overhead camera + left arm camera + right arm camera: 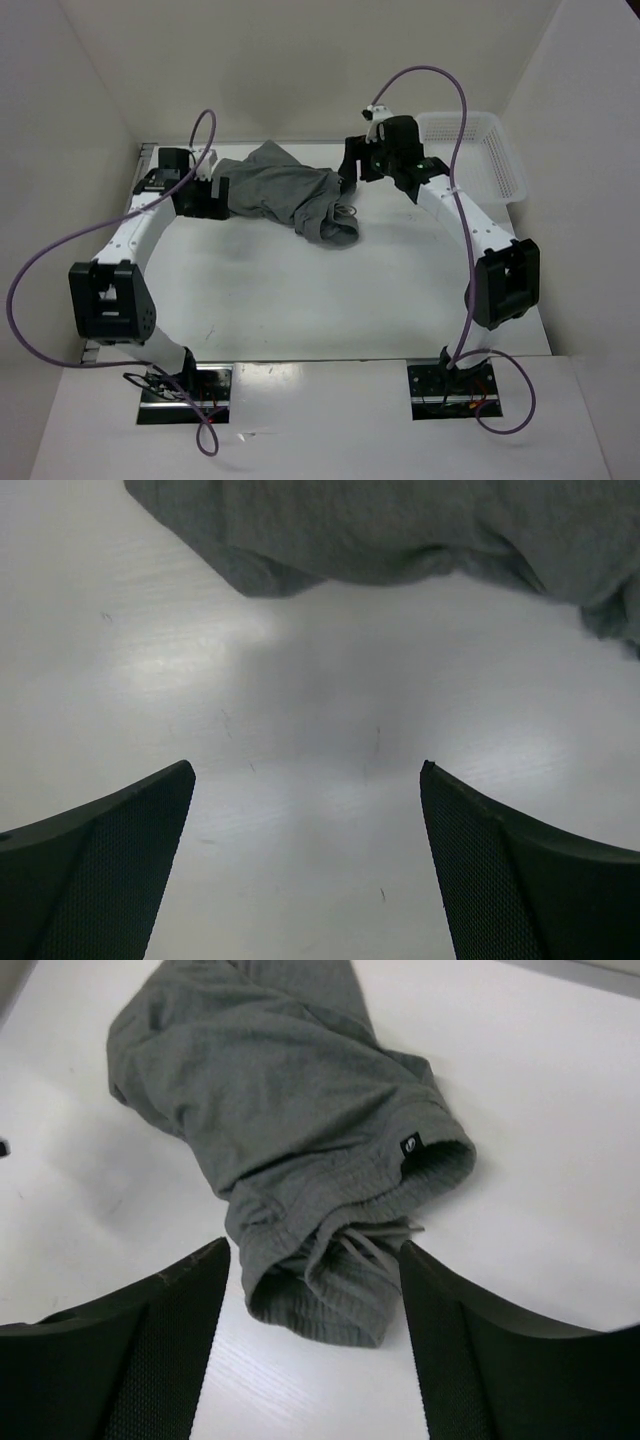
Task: Fold and stack the shorts
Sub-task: Move the shorts to the center of the board, then flatten the shorts out
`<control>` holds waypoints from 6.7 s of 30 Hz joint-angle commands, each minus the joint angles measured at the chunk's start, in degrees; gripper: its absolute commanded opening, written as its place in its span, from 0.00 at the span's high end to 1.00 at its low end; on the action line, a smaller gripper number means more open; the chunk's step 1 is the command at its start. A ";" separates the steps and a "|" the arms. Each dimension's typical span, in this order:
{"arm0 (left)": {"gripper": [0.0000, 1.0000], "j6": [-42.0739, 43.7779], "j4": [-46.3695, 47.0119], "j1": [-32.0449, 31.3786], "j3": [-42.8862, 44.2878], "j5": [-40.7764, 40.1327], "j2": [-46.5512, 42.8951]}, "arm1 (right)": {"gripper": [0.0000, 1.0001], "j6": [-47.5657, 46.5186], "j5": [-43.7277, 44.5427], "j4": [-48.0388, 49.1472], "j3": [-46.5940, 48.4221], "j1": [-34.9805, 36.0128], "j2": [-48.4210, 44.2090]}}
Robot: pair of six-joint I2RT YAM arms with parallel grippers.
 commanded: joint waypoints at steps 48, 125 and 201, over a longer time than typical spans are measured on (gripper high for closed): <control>1.00 0.19 -3.95 11.49 60.63 10.46 31.69 | 1.00 -2.28 -9.47 7.19 50.49 -2.92 33.05; 1.00 0.19 -11.42 12.82 13.02 18.54 17.00 | 0.34 -1.69 -37.01 -3.22 -19.89 -6.36 2.45; 0.51 0.19 -3.08 10.89 8.19 21.45 27.98 | 1.00 -45.62 -14.16 -17.08 -17.61 4.28 -1.24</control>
